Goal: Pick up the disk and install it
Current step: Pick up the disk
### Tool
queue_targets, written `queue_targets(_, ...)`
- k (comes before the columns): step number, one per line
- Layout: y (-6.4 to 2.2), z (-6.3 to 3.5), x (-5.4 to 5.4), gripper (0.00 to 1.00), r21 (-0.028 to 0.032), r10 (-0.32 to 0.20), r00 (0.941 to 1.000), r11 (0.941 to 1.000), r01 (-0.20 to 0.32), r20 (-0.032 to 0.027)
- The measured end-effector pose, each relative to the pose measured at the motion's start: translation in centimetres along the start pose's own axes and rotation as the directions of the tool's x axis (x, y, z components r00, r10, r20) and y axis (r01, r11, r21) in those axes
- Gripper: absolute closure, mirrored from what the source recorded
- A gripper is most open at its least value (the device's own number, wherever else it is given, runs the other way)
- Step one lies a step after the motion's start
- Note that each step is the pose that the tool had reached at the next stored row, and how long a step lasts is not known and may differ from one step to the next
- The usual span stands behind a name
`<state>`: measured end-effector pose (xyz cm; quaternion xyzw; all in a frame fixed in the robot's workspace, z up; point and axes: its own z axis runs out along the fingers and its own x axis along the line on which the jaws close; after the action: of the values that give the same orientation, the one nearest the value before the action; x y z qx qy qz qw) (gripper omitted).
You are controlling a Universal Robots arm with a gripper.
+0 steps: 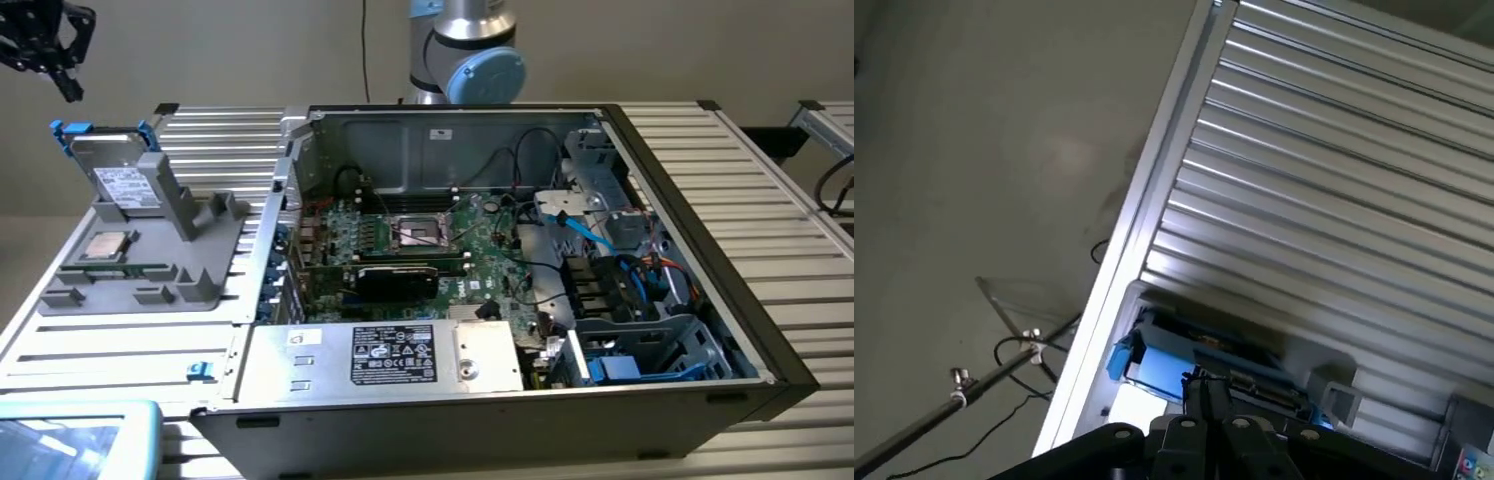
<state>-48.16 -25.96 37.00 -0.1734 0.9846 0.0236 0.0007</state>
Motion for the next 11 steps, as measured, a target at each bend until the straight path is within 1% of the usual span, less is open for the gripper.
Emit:
queue_targets(3,0.0,0.01,0.0,0.89,-0.0005,-0.054,0.9985,0.9985,0.054,-0.0025)
queue_targets(6,0.0,0.02,0.0,0.89,-0.0013,-0.107,0.9942,0.9942,0.107,-0.0049)
queue_targets(8,0.0,0.03,0.0,0.89,-0.0019,-0.144,0.9896,0.9896,0.144,-0.0065)
queue_targets(11,0.0,0.04,0.0,0.89,-0.0028,-0.197,0.9803,0.9803,0.197,-0.0088)
